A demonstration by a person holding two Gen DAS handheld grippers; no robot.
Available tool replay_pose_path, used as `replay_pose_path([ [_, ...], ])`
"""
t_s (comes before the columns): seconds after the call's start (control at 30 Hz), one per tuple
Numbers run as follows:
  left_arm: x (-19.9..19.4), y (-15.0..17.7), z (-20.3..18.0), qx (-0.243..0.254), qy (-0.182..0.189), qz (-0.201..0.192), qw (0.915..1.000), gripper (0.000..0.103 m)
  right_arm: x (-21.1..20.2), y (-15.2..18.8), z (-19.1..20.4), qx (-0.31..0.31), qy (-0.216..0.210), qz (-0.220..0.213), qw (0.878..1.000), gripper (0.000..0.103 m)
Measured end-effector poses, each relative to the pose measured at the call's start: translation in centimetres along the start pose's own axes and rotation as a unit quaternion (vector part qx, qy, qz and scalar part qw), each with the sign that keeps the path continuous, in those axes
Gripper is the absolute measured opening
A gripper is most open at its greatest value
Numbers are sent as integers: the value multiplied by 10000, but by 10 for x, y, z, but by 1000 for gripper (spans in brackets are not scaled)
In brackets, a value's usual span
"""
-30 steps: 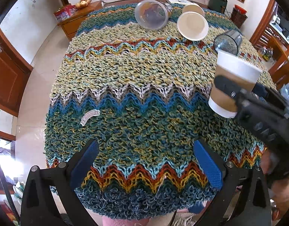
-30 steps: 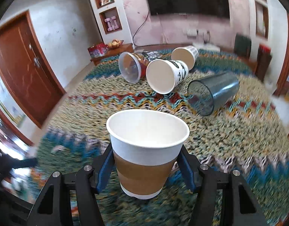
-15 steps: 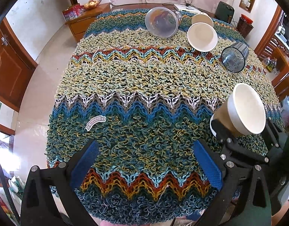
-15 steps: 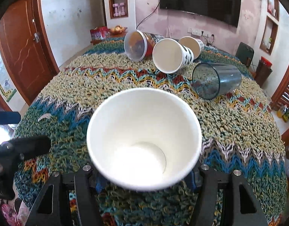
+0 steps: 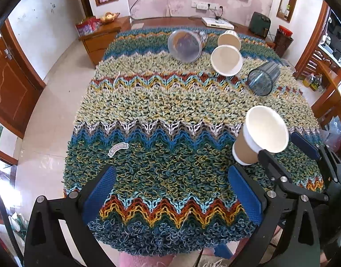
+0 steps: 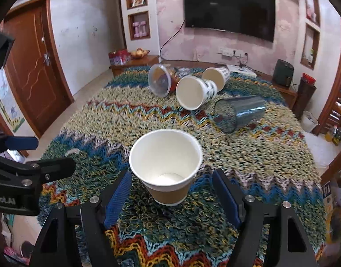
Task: Flip cup upright
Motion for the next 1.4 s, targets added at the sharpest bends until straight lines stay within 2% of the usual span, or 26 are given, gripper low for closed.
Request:
replay_pose_path([
  [0.13, -22, -3, -5, 13, 69, -165, 9998, 101, -32, -12, -10, 191, 108, -191, 9996, 76],
  [0.27, -49, -9, -13, 46, 142, -406, 9991, 101, -69, -33, -21, 313, 433, -240, 9983, 76],
  [0.53, -102, -23, -26, 62, 366, -887, 9954, 101, -122, -63, -42, 746, 601, -177, 9952, 76],
  [0.77, -126, -35, -34, -30, 476, -1075, 9931, 101, -157, -81, -47, 803, 644, -430, 9938, 76],
  [0.97, -134, -43, -39, -114, 502, -1149, 9920, 101, -169, -88, -48, 761, 884, -654, 9910, 79],
  [1.4, -121, -48, -54, -75, 397, -1140, 9927, 101, -163, -90, -55, 802, 974, -653, 9899, 79],
])
Point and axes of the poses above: each gripper's, at about its wrist camera, not at the fingertips, and x roughly the way its jaws point, z to its left, y to its underside, the point moved 1 cm from there along x, roughly the way its jaws point, and after that the axes turned 11 degrees about -x, right-handed, at the moved point
